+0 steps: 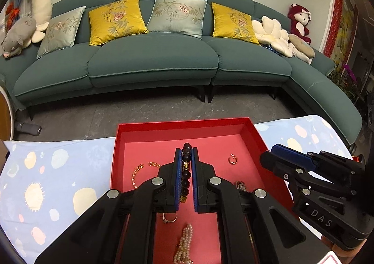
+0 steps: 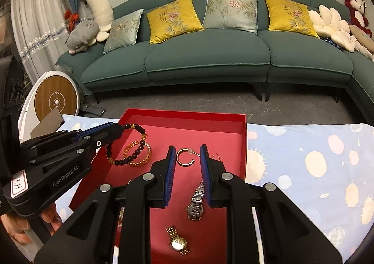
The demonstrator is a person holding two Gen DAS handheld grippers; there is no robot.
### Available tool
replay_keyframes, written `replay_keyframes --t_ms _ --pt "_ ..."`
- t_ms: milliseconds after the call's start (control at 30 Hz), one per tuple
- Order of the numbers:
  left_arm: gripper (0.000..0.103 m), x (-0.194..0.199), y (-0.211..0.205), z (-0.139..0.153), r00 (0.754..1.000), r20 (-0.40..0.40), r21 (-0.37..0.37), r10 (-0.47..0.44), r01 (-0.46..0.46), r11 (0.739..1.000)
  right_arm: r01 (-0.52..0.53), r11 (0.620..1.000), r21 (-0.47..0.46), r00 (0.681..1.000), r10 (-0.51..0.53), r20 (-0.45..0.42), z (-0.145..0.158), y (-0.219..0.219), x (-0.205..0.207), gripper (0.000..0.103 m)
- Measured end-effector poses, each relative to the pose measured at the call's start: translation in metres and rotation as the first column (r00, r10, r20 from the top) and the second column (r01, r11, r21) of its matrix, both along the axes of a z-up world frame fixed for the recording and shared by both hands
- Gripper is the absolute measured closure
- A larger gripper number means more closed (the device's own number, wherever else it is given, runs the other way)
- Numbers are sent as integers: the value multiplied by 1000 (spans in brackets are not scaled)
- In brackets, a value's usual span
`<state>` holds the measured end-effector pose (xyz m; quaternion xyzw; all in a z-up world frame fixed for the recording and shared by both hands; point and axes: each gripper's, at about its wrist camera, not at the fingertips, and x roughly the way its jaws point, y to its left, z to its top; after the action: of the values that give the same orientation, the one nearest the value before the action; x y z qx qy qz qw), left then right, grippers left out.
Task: Organize jewelry
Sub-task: 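Carry bracelet and hoop earring into the red box and open both tools, then withdraw both open tools from the red box toward the silver chain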
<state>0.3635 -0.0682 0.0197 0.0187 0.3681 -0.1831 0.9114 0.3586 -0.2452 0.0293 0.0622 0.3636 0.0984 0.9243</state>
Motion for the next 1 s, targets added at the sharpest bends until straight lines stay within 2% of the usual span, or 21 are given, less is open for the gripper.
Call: replay_keyframes --t_ms 133,200,300,333,433,533,600,700,767,833,900,1000 --pt "97 8 0 -15 999 -20 12 30 -30 999 -5 1000 -6 1000 5 -21 -13 1 10 81" --pt "93 9 1 -19 998 -13 29 57 -56 998 -1 1000 -9 1000 1 -18 -16 1 10 80" --pt "89 9 5 -19 997 -10 26 81 -81 996 11 1000 -11 1000 -11 -8 -17 0 7 72" --pt "84 9 7 -19 996 -14 21 93 -92 995 16 1000 -14 1000 -16 -1 -15 0 5 70" --pt "82 5 15 -11 993 -6 12 118 -117 993 22 1000 -17 1000 -22 23 -7 -1 -1 70" --pt "82 -8 28 11 993 15 -13 119 -118 993 31 1000 1 998 -31 52 14 -5 -15 70" --pt "82 -24 40 31 993 41 -29 115 -114 993 36 999 6 996 -36 87 34 -8 -34 70" --pt "75 -58 58 60 990 76 -44 122 -118 992 33 999 19 990 -36 135 64 -11 -68 68" --pt "59 -83 69 74 988 84 -47 133 -129 991 29 999 35 986 -35 166 81 -12 -99 59" --pt "43 -112 81 82 985 92 -54 143 -139 989 23 999 48 981 -32 189 93 -12 -127 57" --pt "43 -139 91 85 981 111 -57 157 -151 987 17 999 47 979 -26 204 97 -10 -158 57" --pt "43 -176 100 76 983 89 -48 161 -157 986 8 1000 17 979 -12 205 88 -4 -198 57"
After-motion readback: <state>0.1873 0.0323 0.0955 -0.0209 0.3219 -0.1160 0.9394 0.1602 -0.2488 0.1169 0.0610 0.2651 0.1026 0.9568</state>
